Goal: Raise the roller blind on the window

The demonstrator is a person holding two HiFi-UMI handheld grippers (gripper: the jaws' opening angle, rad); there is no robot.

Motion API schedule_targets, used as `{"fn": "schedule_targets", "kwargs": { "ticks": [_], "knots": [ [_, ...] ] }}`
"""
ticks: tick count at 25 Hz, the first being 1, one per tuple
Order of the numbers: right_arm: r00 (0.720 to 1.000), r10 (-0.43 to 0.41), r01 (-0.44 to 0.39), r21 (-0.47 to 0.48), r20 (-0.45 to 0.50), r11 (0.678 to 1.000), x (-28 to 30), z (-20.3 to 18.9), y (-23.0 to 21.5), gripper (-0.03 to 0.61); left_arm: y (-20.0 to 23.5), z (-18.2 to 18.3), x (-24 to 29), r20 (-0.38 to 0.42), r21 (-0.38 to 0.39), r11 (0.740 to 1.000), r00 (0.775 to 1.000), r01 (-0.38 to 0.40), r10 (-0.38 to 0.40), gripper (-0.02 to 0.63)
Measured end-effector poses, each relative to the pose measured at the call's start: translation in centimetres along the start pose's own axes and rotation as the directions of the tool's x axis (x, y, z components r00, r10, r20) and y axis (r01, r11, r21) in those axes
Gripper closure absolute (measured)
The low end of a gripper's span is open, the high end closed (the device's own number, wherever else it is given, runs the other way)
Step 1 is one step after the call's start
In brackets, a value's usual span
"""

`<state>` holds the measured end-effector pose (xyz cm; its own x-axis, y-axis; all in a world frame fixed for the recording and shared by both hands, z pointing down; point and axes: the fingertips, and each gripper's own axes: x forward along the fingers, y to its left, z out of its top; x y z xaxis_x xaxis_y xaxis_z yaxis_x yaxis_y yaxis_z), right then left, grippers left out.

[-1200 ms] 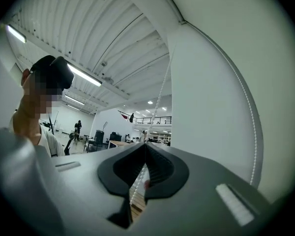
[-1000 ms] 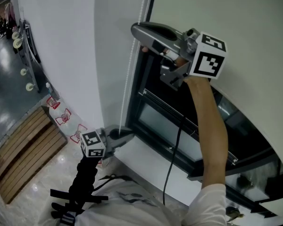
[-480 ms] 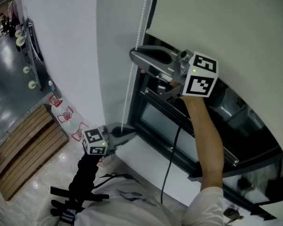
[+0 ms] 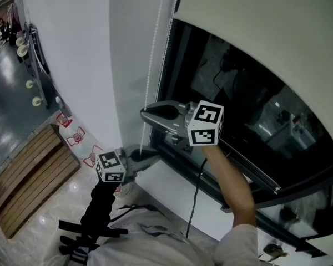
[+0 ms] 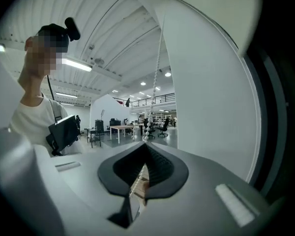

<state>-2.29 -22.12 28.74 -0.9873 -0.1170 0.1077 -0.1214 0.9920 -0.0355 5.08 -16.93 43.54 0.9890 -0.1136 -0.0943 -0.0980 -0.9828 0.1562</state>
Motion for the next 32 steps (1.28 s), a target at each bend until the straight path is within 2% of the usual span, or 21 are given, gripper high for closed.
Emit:
{"fn": "schedule_targets", "kwargs": {
  "ticks": [13,17,20,23,24,26,32],
  "knots": [
    [0.993,0.042,-0.026,0.144,-0.108,0.989,0.9,-9.2,1.5,0.574,0.2,-0.4,-0.4,0.001,-0.017,1.0,1.0,-0.015,0.015,0.615],
    [0.994,0.049,-0.03,0.185,-0.1,0.982,0.9,-10.6,1.6,0.574,0.3,-0.4,-0.4,0.003,-0.02,1.0,1.0,-0.013,0.013,0.615],
    [0.997,0.062,-0.05,0.219,-0.049,0.974,0.5,-10.2,1.7,0.572,0.1,-0.1,-0.4,0.013,-0.022,1.0,1.0,-0.011,0.011,0.615],
    [0.997,0.064,-0.057,0.178,-0.033,0.982,0.2,-9.5,1.8,0.566,0.2,0.3,-0.5,0.018,-0.013,1.0,1.0,-0.013,0.013,0.615],
    [0.997,0.065,-0.059,0.16,-0.037,0.985,0.2,-9.2,1.8,0.535,0.3,0.3,-0.5,0.019,-0.011,1.0,1.0,-0.013,0.013,0.615],
    [0.998,0.066,-0.063,0.14,-0.019,0.988,0.1,-8.0,1.6,0.43,0.3,0.2,-0.6,0.024,-0.017,1.0,1.0,-0.013,0.013,0.615],
    [0.995,0.046,-0.049,0.034,0.088,0.998,-1.0,-0.2,-0.5,0.4,0.2,0.3,-0.4,0.027,-0.026,1.0,1.0,-0.012,0.013,0.615]
  ]
}}
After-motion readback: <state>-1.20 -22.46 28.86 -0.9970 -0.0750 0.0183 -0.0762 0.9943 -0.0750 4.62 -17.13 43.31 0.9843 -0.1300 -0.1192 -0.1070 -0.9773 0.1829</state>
